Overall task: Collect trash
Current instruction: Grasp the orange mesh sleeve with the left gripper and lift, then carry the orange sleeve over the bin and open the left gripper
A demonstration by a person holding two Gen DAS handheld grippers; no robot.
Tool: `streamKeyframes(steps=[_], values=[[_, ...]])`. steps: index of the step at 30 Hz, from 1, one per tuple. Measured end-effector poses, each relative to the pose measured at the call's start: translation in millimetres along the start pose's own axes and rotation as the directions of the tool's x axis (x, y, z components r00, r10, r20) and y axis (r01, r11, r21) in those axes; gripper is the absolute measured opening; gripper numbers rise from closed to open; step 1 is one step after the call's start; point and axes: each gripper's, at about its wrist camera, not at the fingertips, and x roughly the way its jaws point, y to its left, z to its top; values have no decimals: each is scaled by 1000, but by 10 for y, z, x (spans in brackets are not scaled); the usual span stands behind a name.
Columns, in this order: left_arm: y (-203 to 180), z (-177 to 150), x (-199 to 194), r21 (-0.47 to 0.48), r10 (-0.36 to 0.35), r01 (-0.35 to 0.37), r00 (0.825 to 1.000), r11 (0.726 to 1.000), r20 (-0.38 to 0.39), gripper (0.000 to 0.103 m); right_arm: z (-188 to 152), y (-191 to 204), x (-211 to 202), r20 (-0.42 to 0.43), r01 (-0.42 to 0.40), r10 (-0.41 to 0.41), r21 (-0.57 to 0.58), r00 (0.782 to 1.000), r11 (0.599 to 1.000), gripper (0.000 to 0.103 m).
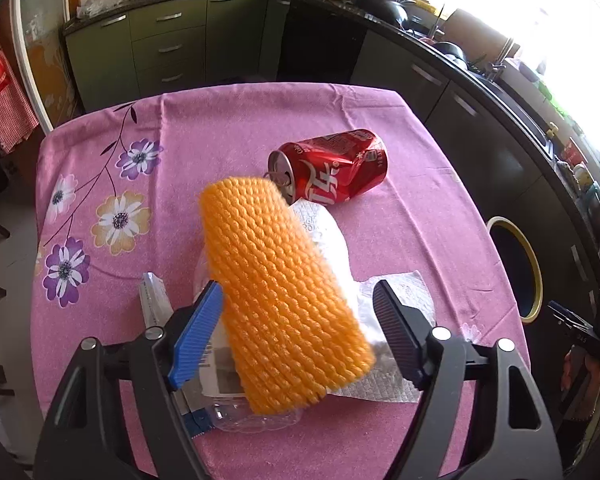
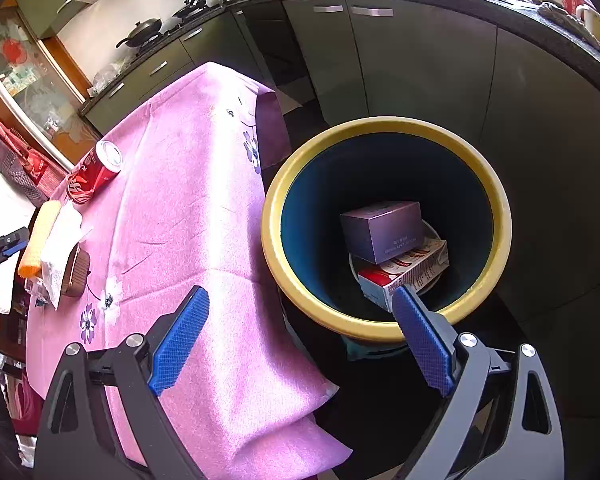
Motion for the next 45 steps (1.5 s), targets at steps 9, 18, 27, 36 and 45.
streamKeyframes(steps=[9,18,27,36,45], values=[[44,23,9,13,33,-33,999,999,-3,59,-27,-27,52,-10,-12,12,9,1000,1000,92],[3,32,-183,54,3,-5,1000,999,29,14,-16,24,0,7,-23,23,0,1000,1000,92],[-614,-48,-599,202,-115,96,990,975,82,13,-41,20,-270,63,-36,36,4,997,999,92],[-2312,-39,-155,456,-337,324,940,829,-55,13,-278,-455,-760,157,40,-54,91,986,995,92],[-3851,-109,937,538,-332,408,913,738,-236,16,-566,-1125,-893,151,73,-107,214,983,974,92]])
